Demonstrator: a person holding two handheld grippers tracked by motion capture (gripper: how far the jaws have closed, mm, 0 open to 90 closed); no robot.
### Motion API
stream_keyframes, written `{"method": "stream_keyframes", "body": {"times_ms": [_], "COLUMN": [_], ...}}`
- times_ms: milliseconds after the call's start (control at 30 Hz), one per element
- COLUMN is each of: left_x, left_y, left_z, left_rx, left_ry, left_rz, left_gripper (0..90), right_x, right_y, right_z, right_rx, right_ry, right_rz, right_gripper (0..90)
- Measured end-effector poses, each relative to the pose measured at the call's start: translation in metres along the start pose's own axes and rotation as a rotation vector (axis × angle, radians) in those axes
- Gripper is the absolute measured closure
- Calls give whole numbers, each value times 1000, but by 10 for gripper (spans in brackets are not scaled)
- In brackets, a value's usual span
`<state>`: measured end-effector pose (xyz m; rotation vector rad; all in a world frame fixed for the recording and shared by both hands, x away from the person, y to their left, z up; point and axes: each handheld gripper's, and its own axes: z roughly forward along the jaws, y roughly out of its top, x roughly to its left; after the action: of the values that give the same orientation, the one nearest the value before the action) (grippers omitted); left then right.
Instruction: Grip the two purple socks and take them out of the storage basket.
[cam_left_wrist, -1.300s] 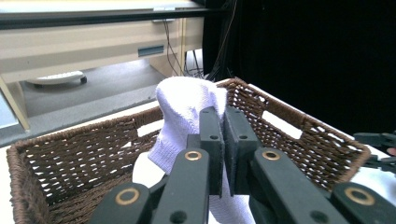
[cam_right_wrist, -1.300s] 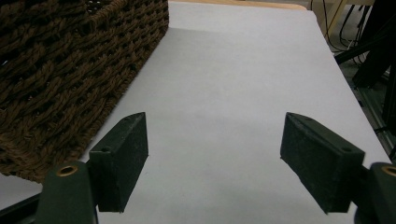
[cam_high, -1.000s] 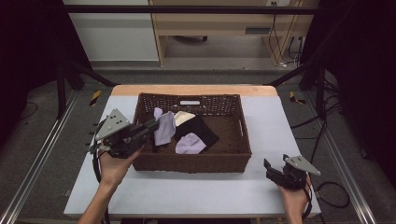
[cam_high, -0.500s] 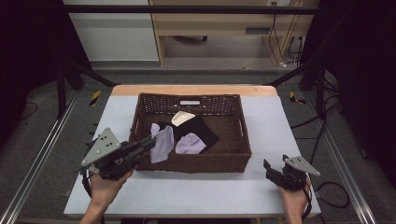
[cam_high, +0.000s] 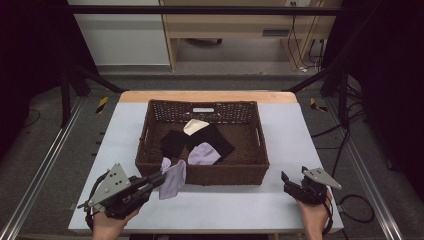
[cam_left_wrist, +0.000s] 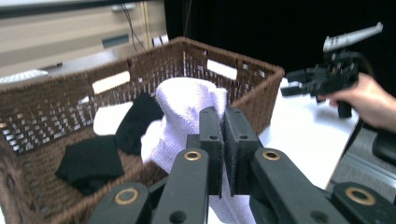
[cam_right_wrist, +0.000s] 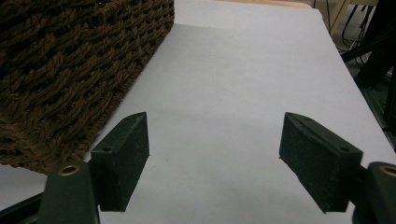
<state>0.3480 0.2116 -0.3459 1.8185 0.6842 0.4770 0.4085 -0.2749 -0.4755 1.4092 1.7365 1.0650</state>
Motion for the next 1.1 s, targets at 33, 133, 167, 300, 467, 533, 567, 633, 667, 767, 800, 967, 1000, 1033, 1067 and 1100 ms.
{"method": "stream_keyframes", "body": {"times_ms": [33, 133, 167, 300, 467, 533, 567, 633, 667, 767, 800, 967, 1000, 1033, 1067, 1100], "left_x": [-1, -1, -2, -5, -4, -2, -1, 3, 5, 11, 13, 17, 17, 18, 19, 20], "left_y": [-3, -13, -16, -32, -50, -57, -61, -69, -72, -81, -84, -90, -91, -92, -93, -93], "left_z": [0, 2, 3, 10, 23, 29, 32, 37, 40, 48, 50, 53, 53, 54, 54, 54], "left_rx": [10, 39, 49, 102, 169, 199, 215, 243, 258, 310, 324, 362, 362, 365, 368, 368], "left_ry": [1, -6, -10, -27, -30, -16, -9, 0, 6, 22, 25, 55, 67, 73, 80, 89], "left_rz": [-2, -14, -18, -29, -51, -48, -49, -59, -62, -90, -94, -108, -110, -115, -118, -122], "left_gripper": [856, 856, 856, 855, 856, 856, 856, 855, 856, 854, 854, 805, 753, 686, 652, 630], "right_x": [0, 0, 0, 0, 1, 1, 1, 1, 1, 1, 1, 0, 0, -1, -1, -1], "right_y": [0, 0, 0, -1, -3, -3, -4, -4, -5, -5, -5, -6, -7, -7, -7, -7], "right_z": [0, 0, 0, 0, 0, 0, 0, 0, 0, 1, 1, 1, 1, 1, 2, 2], "right_rx": [1, 0, 0, 4, 7, 10, 10, 12, 12, 17, 17, 20, 23, 25, 24, 25], "right_ry": [0, 2, 1, 3, 5, 6, 6, 8, 8, 9, 9, 4, 4, 3, 4, 3], "right_rz": [-1, 0, -2, -3, -12, -10, -9, -8, -9, -7, -9, -8, -4, -4, -2, 0], "right_gripper": [244, 244, 244, 244, 243, 242, 242, 242, 242, 241, 240, 237, 237, 237, 237, 236]}}
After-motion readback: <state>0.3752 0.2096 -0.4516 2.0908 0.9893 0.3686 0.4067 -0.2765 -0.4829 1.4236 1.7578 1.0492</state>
